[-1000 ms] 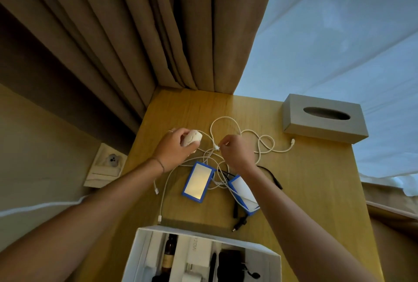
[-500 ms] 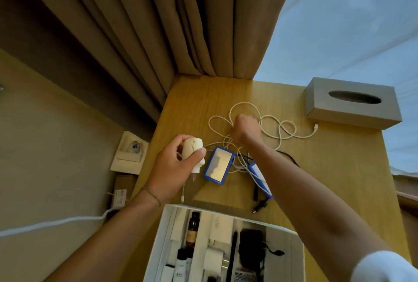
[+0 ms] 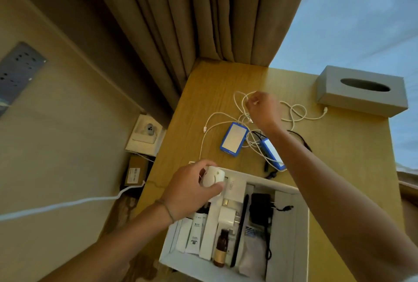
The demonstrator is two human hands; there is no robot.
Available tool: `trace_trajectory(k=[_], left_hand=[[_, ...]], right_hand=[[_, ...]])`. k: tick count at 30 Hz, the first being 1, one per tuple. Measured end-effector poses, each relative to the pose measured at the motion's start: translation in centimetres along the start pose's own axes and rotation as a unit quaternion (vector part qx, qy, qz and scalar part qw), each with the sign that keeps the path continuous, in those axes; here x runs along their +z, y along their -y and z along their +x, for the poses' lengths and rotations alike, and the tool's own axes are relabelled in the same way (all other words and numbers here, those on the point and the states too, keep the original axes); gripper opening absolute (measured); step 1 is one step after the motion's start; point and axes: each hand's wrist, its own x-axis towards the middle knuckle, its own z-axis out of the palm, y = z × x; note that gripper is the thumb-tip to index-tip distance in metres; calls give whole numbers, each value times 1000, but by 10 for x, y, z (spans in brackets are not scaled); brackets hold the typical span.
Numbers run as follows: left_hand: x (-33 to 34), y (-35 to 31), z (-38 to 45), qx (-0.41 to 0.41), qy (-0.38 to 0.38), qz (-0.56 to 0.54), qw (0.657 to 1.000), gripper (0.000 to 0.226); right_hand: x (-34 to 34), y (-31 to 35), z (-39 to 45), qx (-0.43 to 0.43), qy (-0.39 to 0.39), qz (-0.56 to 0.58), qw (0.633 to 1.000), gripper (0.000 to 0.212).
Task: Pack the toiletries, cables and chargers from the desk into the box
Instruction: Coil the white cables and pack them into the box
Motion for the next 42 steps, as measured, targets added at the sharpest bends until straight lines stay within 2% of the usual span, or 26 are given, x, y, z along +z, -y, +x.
trace_trajectory(k=[4, 8, 12, 15, 18, 21, 23, 25, 27, 28, 29, 31, 32, 34, 36, 37, 40, 42], left_hand=[[29, 21, -11, -30, 2, 36, 999, 37], [59, 37, -5, -30, -7, 170, 985, 57], [76, 46, 1, -15, -13, 248, 969, 54], [77, 51, 2, -7, -11, 277, 961, 51], [74, 56, -2, 3, 5, 294, 956, 52], [63, 41, -15, 14, 28, 289, 957, 40], [46, 15, -28, 59, -11, 239, 969, 29], [19, -24, -38, 142, -102, 122, 977, 23], [-12, -69, -32, 213, -172, -5, 962, 23], [-26, -90, -23, 234, -182, -44, 954, 28], [-38, -112, -12, 243, -168, -70, 953, 36], [-53, -153, 14, 245, -64, -98, 962, 51], [-57, -172, 24, 247, -4, -111, 963, 52], [-56, -197, 35, 256, 77, -148, 952, 36], [-54, -210, 37, 285, 116, -199, 931, 22], [-54, -214, 37, 289, 139, -234, 918, 23], [-47, -219, 31, 234, 191, -313, 900, 45], [-40, -222, 28, 205, 165, -324, 909, 57]], right_hand=[[-29, 21, -30, 27, 13, 118, 993, 15], [-56, 33, -60, 25, 6, 213, 977, 17], [-83, 37, -82, 20, -2, 258, 966, 9], [-102, 42, -96, 7, -13, 270, 963, 10], [-117, 52, -106, -25, -40, 231, 972, 12], [-132, 62, -114, -51, -72, 222, 971, 11], [-142, 67, -117, -57, -74, 249, 964, 10], [-152, 71, -121, -66, -66, 262, 960, 9], [-159, 76, -124, -83, -58, 265, 959, 10], [-162, 79, -126, -92, -55, 266, 958, 11], [-166, 84, -128, -102, -53, 271, 956, 11], [-175, 95, -131, -126, -51, 300, 944, 11], [-181, 101, -132, -142, -56, 318, 936, 12], [-195, 111, -132, -171, -78, 341, 921, 14], [-208, 116, -130, -187, -99, 349, 913, 15], [-213, 117, -129, -188, -103, 352, 911, 15], [-216, 114, -128, -170, -99, 362, 911, 14], [-212, 111, -130, -149, -106, 366, 913, 12]])
